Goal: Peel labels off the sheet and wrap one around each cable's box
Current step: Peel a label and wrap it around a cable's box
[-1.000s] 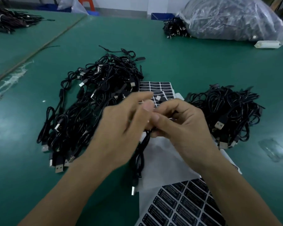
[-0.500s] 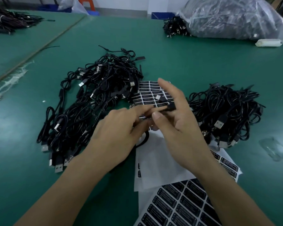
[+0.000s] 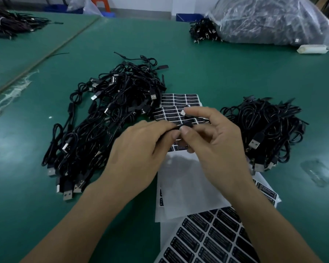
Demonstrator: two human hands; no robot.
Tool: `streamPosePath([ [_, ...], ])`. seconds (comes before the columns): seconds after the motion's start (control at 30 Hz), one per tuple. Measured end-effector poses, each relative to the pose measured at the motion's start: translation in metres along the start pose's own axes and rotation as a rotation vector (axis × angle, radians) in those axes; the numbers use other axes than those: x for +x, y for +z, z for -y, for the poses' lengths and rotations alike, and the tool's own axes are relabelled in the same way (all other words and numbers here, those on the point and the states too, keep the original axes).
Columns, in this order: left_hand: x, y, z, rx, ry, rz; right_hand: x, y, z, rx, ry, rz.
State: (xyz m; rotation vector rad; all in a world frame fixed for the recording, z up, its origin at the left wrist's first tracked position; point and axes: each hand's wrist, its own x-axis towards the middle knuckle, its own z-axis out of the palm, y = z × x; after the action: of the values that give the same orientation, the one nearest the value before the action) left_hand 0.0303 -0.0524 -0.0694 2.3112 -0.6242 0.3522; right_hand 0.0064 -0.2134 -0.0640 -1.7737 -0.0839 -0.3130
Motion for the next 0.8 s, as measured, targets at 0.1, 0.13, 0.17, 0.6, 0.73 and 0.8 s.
streamPosePath([
  [0.1, 0.000, 0.005, 0.003, -0.099, -0.068, -0.075, -0.003, -0.004, -0.002, -0.309, 0.081, -0.082],
  [0.13, 0.000, 0.006, 0.003, -0.104, -0.089, -0.104, -0.004, -0.006, -0.002, -0.442, 0.110, -0.076],
  [0.17, 0.000, 0.006, 0.003, -0.105, -0.100, -0.121, -0.006, -0.007, 0.000, -0.581, 0.139, -0.037],
  [0.6, -0.006, 0.027, -0.009, -0.019, -0.149, 0.092, -0.009, -0.007, 0.010, -0.826, 0.307, 0.164],
  [0.73, -0.004, 0.028, -0.008, 0.023, -0.159, 0.059, -0.006, -0.013, 0.009, -0.765, 0.210, 0.166],
  [0.8, -0.003, 0.026, -0.006, 0.064, -0.167, 0.043, -0.005, -0.013, 0.008, -0.694, 0.180, 0.179],
])
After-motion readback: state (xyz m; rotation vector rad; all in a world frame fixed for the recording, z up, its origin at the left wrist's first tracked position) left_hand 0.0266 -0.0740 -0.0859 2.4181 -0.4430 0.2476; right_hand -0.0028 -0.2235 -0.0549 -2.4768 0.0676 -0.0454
